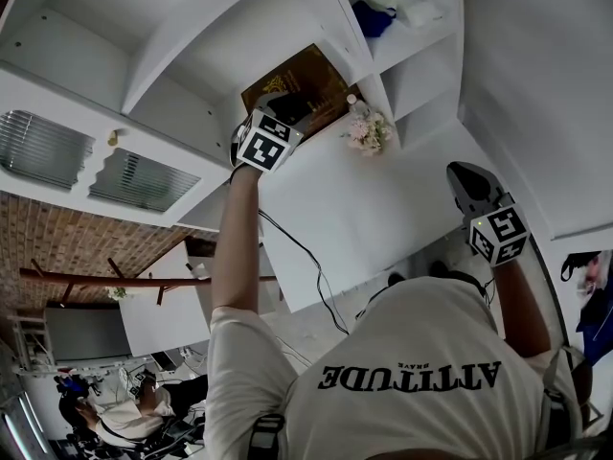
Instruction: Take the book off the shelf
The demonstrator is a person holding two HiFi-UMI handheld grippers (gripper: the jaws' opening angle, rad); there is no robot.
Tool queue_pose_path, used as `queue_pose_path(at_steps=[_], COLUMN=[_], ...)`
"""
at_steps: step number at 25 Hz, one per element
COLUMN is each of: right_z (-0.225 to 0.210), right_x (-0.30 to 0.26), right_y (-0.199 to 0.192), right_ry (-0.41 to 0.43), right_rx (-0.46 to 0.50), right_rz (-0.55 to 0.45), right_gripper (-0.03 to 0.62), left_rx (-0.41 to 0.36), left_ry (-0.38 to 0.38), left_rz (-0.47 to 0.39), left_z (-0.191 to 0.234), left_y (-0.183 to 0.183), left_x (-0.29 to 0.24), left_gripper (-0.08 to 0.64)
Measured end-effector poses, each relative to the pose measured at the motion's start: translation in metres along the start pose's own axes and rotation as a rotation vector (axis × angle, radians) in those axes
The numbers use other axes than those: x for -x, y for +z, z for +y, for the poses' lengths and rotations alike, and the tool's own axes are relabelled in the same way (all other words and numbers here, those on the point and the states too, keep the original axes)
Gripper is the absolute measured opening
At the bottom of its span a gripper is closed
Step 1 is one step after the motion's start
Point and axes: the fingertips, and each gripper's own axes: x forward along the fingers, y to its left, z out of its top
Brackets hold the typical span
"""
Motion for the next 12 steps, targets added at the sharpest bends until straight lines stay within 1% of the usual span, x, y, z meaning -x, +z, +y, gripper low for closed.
queue_pose_path(at_steps=[12], right_z=[0.002], right_x=[-0.0036], right_y=[0.0005], right_ry=[0.002], right_rx=[-0.004], right_rz=[-0.001], right_gripper=[0.034], left_rx=[0.006], left_ry=[-0.012], left_rz=[0.006], left_z=[-0.0088], left_y=[0.0014], left_x=[0.0075], left_gripper=[0.233])
